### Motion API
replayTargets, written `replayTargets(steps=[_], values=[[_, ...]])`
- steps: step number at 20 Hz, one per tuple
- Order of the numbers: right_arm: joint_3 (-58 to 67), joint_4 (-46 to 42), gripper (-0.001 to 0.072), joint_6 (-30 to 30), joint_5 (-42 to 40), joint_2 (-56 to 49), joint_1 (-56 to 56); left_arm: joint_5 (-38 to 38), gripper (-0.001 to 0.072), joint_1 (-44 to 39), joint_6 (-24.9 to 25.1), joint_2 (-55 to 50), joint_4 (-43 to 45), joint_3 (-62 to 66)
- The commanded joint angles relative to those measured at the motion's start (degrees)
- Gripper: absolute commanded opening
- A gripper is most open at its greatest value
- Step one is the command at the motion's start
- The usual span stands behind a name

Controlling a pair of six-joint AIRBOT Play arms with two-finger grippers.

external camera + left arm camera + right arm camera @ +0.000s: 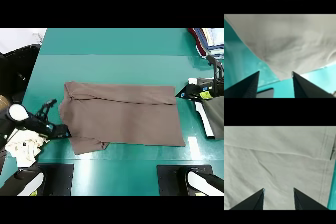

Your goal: Fold the shirts.

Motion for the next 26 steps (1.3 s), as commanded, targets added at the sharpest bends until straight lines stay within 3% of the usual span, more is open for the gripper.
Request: replayTargets(steps=[1,7,8,9,10,15,17,22,23,26], values=[[-0.7,0.1,0.0421,0.0,-0.1,0.9,0.0,3.3,0.049,0.0,0.4,2.3,-4.6,-7.5],[-0.7,0.1,0.0421,0.0,0.2,0.9,0.0,11.2,0.0486,0.0,1.9,2.3,-9.4,-12.3],[-0.7,0.1,0.0421,0.0,0.5,0.9,0.0,11.4,0.0332,0.0,1.9,2.3,-9.4,-12.3],[-0.7,0.1,0.0421,0.0,1.5,0.9,0.0,11.5,0.0062,0.0,2.4,2.3,-9.4,-12.3],[-0.7,-0.4,0.042,-0.8,3.5,0.9,-0.1,11.1,0.0023,0.0,3.5,2.3,-9.7,-12.2],[-11.5,-6.9,0.0421,0.2,12.4,5.0,-8.3,5.6,0.0021,0.0,4.7,2.3,-8.8,-6.4],[-19.9,-9.2,0.0565,0.3,14.2,8.1,-14.4,5.3,0.0021,0.0,4.9,2.3,-8.8,-3.7],[-34.2,-8.9,0.0546,2.4,11.6,9.3,-24.2,5.2,0.0022,0.0,4.9,2.3,-8.8,-1.0],[-35.4,-8.9,0.0487,2.4,10.4,8.2,-24.2,5.2,0.0022,0.0,4.9,2.3,-8.8,-1.0],[-36.5,-4.0,0.0445,2.4,6.1,4.0,-24.1,5.2,0.0022,0.0,4.9,2.3,-8.8,-1.0]])
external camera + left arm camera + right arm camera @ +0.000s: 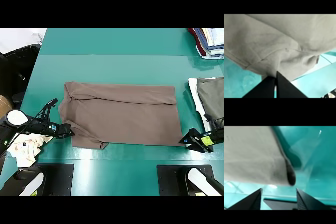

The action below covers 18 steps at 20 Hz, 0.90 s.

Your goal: Fold the shirts.

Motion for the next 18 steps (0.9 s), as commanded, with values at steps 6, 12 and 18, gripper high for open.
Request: replayTargets(steps=[6,12,18], values=[[2.0,7.1,0.0015,-3.5,-3.0,-5.9,-1.2,-4.7,0.002,0.0,-0.9,0.1,4.6,1.2],[6.8,0.8,0.0014,-3.9,7.3,5.7,-1.2,-16.6,0.002,0.0,-7.9,11.8,6.5,4.4],[20.7,0.7,0.0014,-1.7,-0.2,4.7,12.5,-10.6,0.0019,0.0,-5.1,6.4,7.6,16.2]])
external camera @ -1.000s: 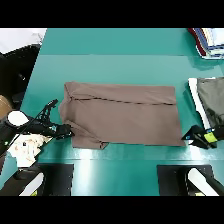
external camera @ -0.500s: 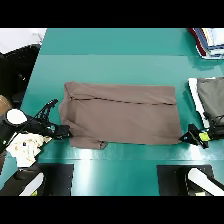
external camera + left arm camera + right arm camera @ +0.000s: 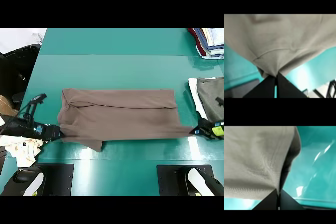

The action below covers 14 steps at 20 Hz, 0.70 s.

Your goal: Fold the shirts.

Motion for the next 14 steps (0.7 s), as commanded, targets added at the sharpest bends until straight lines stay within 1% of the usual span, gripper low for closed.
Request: replayTargets(steps=[1,3,5,7,9,12,14], values=[[9.2,-0.6,0.0013,2.3,-7.1,-4.4,9.2,6.8,0.002,0.0,3.4,-6.9,1.1,6.9],[15.9,-0.5,0.0013,2.7,-10.5,-11.3,13.0,11.2,0.0021,0.0,6.1,-15.3,2.7,12.3],[22.8,-0.5,0.0014,2.6,-11.0,-19.0,15.5,15.2,0.0021,0.0,7.9,-24.9,3.9,19.5],[28.9,-0.5,0.0014,2.6,-11.0,-26.2,16.8,17.6,0.0022,0.0,10.7,-34.2,3.2,26.3],[33.7,-0.3,0.0014,2.7,-11.9,-31.8,17.0,19.9,0.0022,0.0,12.4,-42.2,3.2,32.1],[39.5,0.1,0.0015,2.6,-12.4,-38.7,17.0,23.5,0.0023,0.0,13.1,-50.5,3.2,38.0],[42.3,0.5,0.0015,2.7,-11.7,-42.2,17.0,26.3,0.0023,0.0,13.1,-52.4,3.1,38.8]])
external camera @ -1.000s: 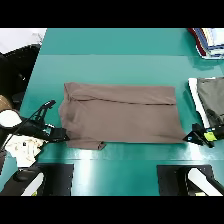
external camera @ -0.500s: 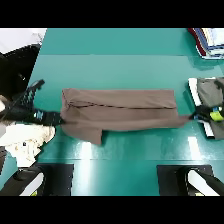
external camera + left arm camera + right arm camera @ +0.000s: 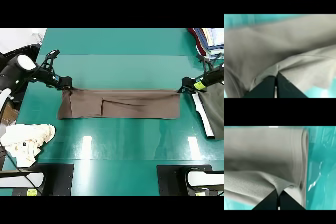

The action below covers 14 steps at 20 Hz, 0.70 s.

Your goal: Fold the shirts.

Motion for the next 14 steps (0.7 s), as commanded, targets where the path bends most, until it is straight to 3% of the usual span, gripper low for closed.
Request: replayTargets(steps=[1,2,3,4,5,8,9,10,11,13,14], values=[[5.7,2.1,0.002,0.1,-0.2,-7.1,0.4,6.1,0.003,0.0,1.1,-6.0,0.0,3.8],[6.3,4.4,0.0146,0.0,-0.3,-8.0,0.2,6.8,0.026,0.0,1.0,-6.0,0.0,3.8],[6.8,6.8,0.0408,-0.1,-0.4,-8.6,-0.5,6.9,0.0547,0.1,-0.2,-6.0,0.0,4.0],[7.0,9.4,0.0458,-2.0,-0.1,-8.7,-1.2,6.0,0.0611,0.3,-1.3,-5.9,0.0,4.4],[7.0,10.9,0.0458,-3.4,0.8,-8.4,-2.1,3.7,0.0612,0.5,-1.4,-5.7,0.1,5.4],[3.2,11.1,0.0458,-6.6,3.2,-4.6,-6.2,-6.1,0.0609,0.6,-1.2,-5.5,0.4,9.3],[0.3,11.1,0.0458,-6.7,2.9,-2.9,-8.0,-8.4,0.0466,0.6,-1.0,-5.5,0.2,10.0],[-2.9,11.1,0.0458,-7.8,2.8,-1.4,-10.1,-9.2,0.02,0.6,-0.8,-5.5,-0.7,10.1],[-5.9,11.4,0.0459,-8.9,2.6,-0.4,-11.9,-9.0,0.0031,0.6,-0.8,-5.5,-1.7,10.1],[-10.7,13.4,0.0596,-10.9,2.5,-0.2,-15.1,-8.7,0.0033,0.4,-0.8,-5.5,-5.0,10.1],[-12.7,14.2,0.0597,-12.2,2.1,-0.6,-16.2,-8.6,0.0033,0.0,-0.8,-5.6,-6.4,10.1]])
